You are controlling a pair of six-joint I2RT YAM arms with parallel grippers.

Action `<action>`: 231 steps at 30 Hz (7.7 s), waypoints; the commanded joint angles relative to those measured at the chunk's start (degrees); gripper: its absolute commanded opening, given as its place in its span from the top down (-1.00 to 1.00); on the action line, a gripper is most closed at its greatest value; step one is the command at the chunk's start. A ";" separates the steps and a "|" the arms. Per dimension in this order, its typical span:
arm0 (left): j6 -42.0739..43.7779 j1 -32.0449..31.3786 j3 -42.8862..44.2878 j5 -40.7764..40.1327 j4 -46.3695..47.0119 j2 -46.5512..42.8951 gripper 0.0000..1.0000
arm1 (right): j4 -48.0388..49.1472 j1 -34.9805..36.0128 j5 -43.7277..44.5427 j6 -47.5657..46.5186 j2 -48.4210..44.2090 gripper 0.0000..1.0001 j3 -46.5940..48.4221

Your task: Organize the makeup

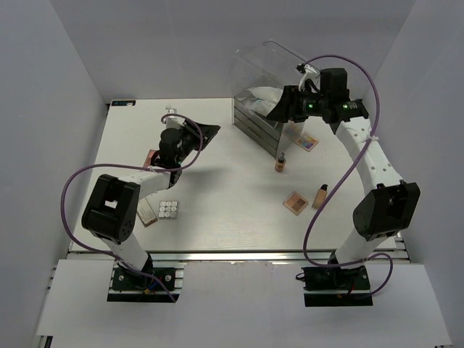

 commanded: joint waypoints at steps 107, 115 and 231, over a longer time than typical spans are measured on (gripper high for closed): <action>19.76 2.12 12.76 -5.70 -24.70 2.29 -0.67 | -4.20 -6.95 -3.81 -42.51 -18.14 -0.23 -30.06; 25.93 8.80 8.64 -10.63 -36.75 -10.65 -0.96 | -8.41 -6.95 -1.17 -57.27 -19.81 -0.26 -35.69; 34.90 19.18 2.03 -17.40 -61.98 -33.43 -0.96 | 18.21 21.97 47.18 -38.48 9.72 -0.56 -12.49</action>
